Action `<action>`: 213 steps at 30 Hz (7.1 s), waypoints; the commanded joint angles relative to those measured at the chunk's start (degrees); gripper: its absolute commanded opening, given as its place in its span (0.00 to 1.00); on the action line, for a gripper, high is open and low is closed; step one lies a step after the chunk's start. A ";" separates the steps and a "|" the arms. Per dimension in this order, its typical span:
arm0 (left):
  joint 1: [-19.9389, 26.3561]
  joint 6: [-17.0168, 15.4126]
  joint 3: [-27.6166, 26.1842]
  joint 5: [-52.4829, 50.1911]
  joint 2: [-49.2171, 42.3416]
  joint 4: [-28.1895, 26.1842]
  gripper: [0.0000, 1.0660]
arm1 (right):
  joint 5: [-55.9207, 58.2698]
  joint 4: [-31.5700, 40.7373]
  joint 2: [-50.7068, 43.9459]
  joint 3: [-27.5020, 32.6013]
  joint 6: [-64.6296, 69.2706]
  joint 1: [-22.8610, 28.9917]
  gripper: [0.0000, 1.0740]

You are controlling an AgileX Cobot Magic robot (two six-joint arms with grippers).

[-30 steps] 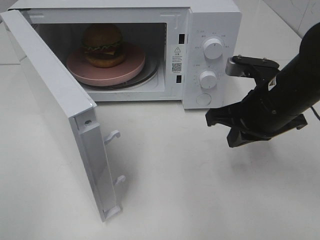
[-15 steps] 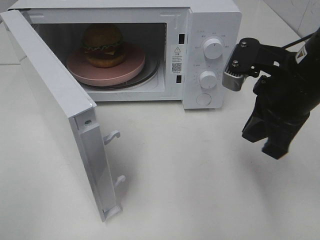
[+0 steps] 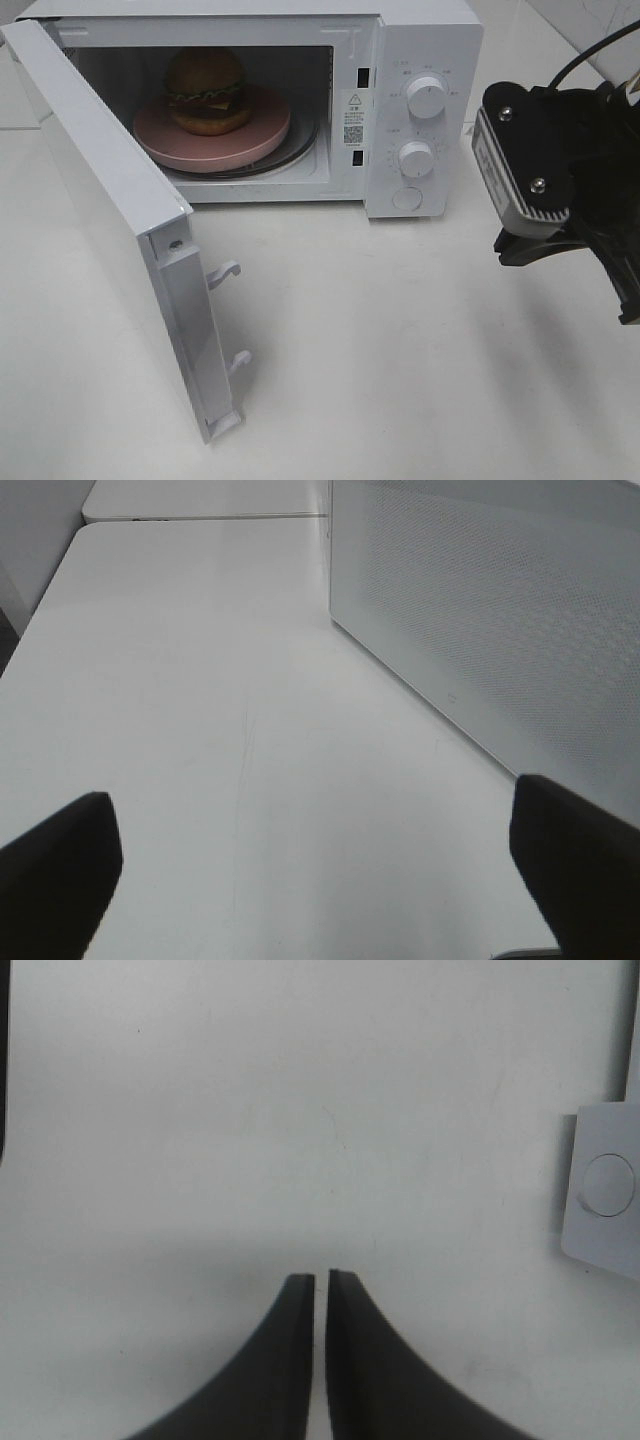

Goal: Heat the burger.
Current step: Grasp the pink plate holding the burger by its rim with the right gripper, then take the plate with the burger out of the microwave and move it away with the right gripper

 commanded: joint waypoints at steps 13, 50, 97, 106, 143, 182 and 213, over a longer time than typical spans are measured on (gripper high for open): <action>-0.23 -0.40 0.17 -0.92 -0.97 -0.11 0.92 | -2.01 -10.14 -0.46 -0.34 8.48 9.57 0.66; -0.23 -0.40 0.17 -0.92 -0.97 -0.11 0.92 | -27.67 -14.84 21.43 -15.87 8.42 14.78 0.88; -0.23 -0.40 0.17 -0.92 -0.97 -0.11 0.92 | -22.52 -20.80 54.03 -51.51 18.45 15.24 0.79; -0.23 -0.40 0.17 -0.92 -0.97 -0.11 0.92 | -17.99 -20.80 60.96 -62.62 21.03 15.24 0.77; -0.23 -0.40 0.17 -0.92 -0.97 -0.11 0.92 | -15.24 -16.04 61.48 -65.32 15.93 15.24 0.00; -0.23 -0.40 0.17 -0.92 -0.97 -0.11 0.92 | -25.78 3.90 31.80 -23.26 -25.73 10.08 0.00; -0.23 -0.40 0.17 -0.92 -0.97 -0.11 0.92 | -28.36 5.33 0.97 9.80 -23.09 10.08 0.00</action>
